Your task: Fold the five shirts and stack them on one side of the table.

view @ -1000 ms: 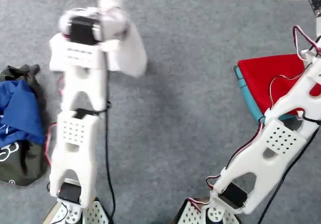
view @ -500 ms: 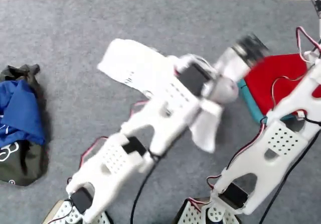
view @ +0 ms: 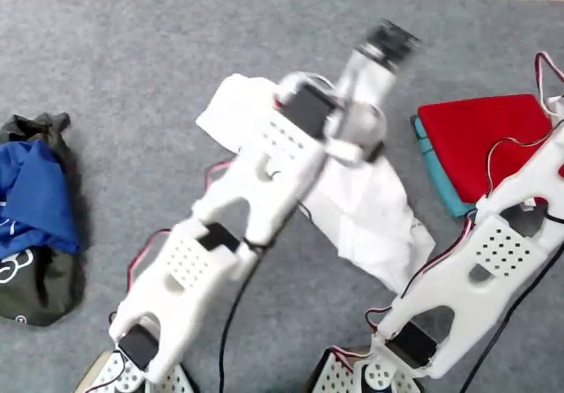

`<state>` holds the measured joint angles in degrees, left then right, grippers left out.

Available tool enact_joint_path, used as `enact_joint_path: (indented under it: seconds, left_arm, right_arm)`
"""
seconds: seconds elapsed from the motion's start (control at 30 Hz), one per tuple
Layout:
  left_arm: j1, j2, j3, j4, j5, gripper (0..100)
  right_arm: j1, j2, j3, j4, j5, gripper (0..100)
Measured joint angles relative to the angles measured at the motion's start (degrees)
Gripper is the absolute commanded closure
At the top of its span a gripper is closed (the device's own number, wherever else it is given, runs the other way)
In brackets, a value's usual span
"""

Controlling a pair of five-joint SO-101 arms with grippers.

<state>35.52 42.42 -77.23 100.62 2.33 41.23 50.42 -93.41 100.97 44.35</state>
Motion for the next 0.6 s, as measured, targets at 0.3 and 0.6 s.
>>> enact_joint_path:
  seconds: [0.3, 0.6]
  left_arm:
    - [-20.3, 0.1, 4.5, 0.0, 1.1, 75]
    - [-26.3, 20.3, 8.9, -7.8, 6.5, 84]
  right_arm:
    - [-5.5, -9.2, 4.2, 0.0, 0.0, 96.2]
    - [-19.5, -33.8, 45.9, -0.1, 0.0, 89.3]
